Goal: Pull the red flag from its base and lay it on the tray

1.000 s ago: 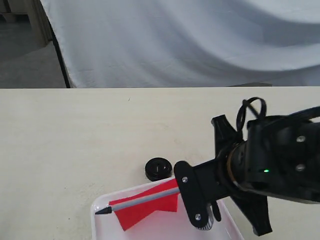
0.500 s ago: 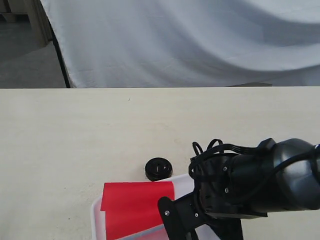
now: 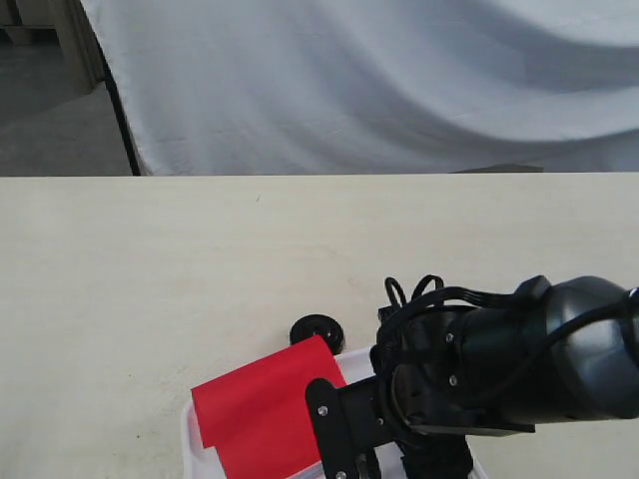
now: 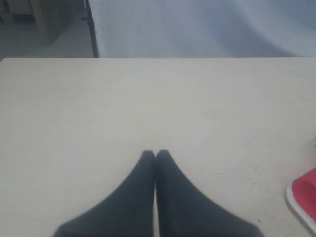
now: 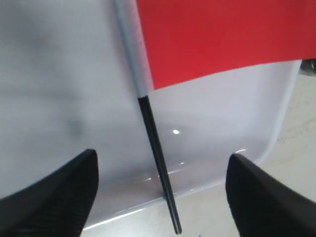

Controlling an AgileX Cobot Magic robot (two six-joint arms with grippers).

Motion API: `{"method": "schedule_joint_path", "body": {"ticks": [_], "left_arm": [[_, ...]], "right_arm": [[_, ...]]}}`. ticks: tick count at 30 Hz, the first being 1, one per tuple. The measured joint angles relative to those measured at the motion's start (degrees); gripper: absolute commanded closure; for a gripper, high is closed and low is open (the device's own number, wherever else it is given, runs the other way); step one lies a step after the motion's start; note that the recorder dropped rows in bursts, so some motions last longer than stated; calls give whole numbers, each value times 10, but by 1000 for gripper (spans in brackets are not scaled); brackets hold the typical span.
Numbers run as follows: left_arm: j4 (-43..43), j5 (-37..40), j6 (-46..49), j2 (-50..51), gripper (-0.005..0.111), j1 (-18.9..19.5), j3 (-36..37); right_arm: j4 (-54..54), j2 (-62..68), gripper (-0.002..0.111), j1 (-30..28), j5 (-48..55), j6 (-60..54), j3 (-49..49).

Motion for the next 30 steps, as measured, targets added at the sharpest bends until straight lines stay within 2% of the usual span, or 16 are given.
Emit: {"method": "schedule_joint_path", "body": {"ticks": [7,10,12,13,18,23,30], "left_arm": [[0,0,0,0,107,0,0],[0,0,0,0,107,0,0],[0,0,0,0,107,0,0],[0,0,0,0,107,0,0],[0,0,0,0,107,0,0],[0,0,0,0,107,0,0],[0,0,0,0,107,0,0]], "right_arm": [[1,-50,66,0,8,33,0],[2,-85,84,0,7,39,0],[2,-106,104,-4,-6,46,0],[2,-116,108,-11,-18,54,0],[22,-150,109,-68,-103,128,0],[109,-155,109,-148,-169,157,0],[253,-166,109,-275,-139,135,-4]]}}
